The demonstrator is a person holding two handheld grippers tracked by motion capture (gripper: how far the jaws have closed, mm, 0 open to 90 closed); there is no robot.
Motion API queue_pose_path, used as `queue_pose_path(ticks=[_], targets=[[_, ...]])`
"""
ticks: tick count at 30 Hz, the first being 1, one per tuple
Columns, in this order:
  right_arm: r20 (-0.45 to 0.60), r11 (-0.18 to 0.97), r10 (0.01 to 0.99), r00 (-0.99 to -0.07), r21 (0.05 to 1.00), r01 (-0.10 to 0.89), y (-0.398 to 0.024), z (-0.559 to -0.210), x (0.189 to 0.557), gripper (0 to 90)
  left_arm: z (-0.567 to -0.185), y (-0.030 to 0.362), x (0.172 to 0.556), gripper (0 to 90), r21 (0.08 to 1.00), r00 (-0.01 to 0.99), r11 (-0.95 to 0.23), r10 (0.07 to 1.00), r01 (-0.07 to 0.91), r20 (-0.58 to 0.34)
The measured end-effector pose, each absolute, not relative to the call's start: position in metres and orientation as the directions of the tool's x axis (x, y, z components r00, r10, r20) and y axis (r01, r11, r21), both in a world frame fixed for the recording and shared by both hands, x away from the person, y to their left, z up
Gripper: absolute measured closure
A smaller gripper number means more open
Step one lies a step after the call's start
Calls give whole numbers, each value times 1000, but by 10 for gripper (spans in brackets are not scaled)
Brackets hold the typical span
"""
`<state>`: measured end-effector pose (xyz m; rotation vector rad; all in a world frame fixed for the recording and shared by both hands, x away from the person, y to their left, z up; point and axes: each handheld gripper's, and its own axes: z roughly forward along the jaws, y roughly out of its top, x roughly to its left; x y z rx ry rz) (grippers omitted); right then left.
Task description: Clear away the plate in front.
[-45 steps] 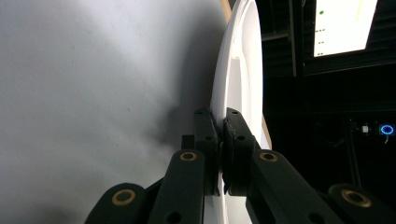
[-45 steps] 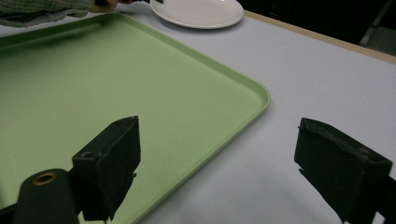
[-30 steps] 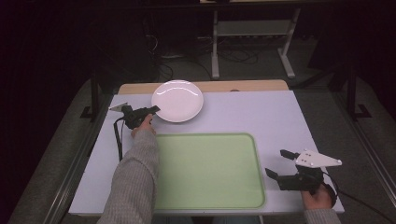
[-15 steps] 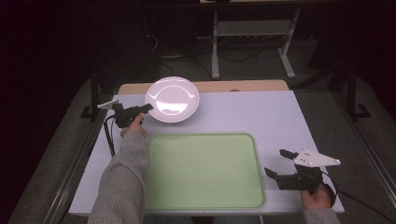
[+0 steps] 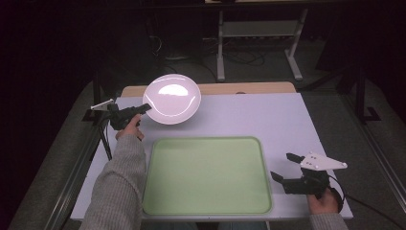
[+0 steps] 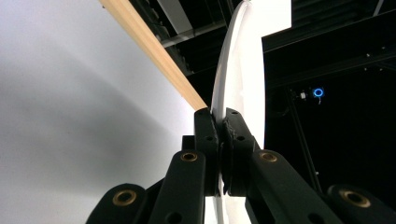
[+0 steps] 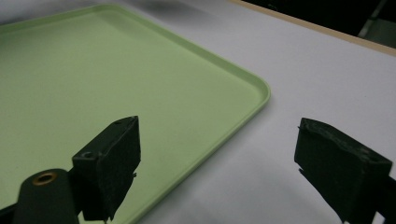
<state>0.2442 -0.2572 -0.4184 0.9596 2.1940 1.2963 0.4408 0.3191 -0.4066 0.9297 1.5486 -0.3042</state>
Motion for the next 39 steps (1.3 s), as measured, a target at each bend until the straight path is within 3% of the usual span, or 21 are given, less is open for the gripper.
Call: queue_pose_path(ticks=[20, 39], targets=[[-7, 338, 735, -678, 871, 358, -255, -420, 246, 137, -384, 331, 431, 864, 358, 147, 580, 378, 731, -914], [-10, 344, 733, -680, 869, 357, -254, -421, 245, 137, -391, 321, 419, 865, 382, 182, 497, 404, 779, -897]])
